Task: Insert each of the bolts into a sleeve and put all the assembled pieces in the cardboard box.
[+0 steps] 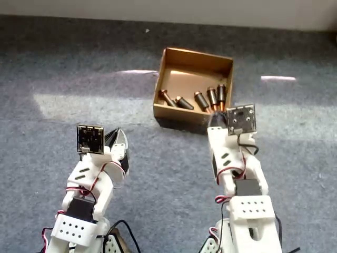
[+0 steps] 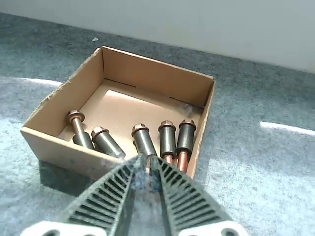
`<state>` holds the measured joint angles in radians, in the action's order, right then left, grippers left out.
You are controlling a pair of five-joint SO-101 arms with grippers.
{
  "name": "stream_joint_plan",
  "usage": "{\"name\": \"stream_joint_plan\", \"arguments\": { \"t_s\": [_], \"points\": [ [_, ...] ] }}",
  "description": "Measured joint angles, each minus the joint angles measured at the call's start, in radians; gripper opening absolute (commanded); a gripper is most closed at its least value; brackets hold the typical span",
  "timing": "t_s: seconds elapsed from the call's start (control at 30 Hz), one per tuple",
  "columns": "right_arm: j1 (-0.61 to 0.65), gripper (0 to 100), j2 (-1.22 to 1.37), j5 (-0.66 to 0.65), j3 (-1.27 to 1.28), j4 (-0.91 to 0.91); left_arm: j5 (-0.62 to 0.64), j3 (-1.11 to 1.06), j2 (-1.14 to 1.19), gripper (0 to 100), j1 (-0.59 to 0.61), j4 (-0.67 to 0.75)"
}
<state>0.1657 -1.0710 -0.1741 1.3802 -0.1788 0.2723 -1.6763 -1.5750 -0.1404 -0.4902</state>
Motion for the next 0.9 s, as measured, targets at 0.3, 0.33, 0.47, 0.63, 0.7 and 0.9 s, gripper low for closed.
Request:
{"name": "stream_joint_plan", "arguments": {
  "t_s": [0.3,0.33,0.47,0.63,0.7,0.9],
  "points": [
    [0.0,0.8,-0.4,0.0,0.25,-0.055,0.0,0.0,0.0,2,0.0,-0.006],
    [0.0,0.8,-0.442,0.0,0.261,-0.086,0.0,0.0,0.0,2,0.0,-0.006],
    [0.0,0.8,-0.606,0.0,0.282,-0.218,0.0,0.0,0.0,2,0.0,-0.006],
    [0.0,0.8,-0.74,0.0,0.293,-0.356,0.0,0.0,0.0,2,0.0,-0.006],
    [0.0,0.8,-0.741,0.0,0.293,-0.394,0.0,0.0,0.0,2,0.0,-0.006],
    [0.0,0.8,-0.741,0.0,0.293,-0.586,0.0,0.0,0.0,2,0.0,-0.054]
  ]
}}
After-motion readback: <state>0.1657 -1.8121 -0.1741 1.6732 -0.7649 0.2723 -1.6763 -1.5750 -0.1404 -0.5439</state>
